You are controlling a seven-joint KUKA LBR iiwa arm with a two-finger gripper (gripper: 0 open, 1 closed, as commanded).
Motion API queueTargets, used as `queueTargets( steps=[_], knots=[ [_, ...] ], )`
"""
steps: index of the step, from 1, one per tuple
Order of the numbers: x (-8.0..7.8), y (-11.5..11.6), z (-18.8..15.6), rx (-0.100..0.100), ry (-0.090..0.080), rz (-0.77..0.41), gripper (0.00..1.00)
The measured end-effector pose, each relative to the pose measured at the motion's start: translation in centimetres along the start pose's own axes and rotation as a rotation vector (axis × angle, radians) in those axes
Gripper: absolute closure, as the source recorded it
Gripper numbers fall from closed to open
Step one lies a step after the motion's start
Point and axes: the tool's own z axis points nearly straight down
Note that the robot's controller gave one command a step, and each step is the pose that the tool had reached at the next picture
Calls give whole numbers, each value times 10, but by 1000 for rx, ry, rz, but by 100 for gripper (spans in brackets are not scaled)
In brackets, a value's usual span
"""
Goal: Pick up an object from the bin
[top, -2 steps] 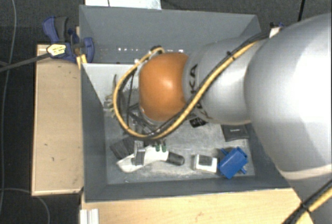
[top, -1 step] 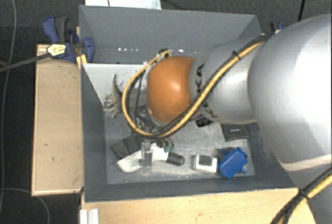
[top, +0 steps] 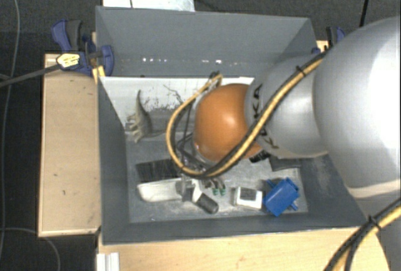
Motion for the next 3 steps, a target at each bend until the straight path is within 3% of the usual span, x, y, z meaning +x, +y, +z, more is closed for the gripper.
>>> queueTargets(
  steps=[1,2,3],
  knots=[
    [0,0,0,0,0,1,100],
    [-3,-7,-30,4,13,6,100],
    [-8,9,-112,-1,-3,24,0]
  ],
)
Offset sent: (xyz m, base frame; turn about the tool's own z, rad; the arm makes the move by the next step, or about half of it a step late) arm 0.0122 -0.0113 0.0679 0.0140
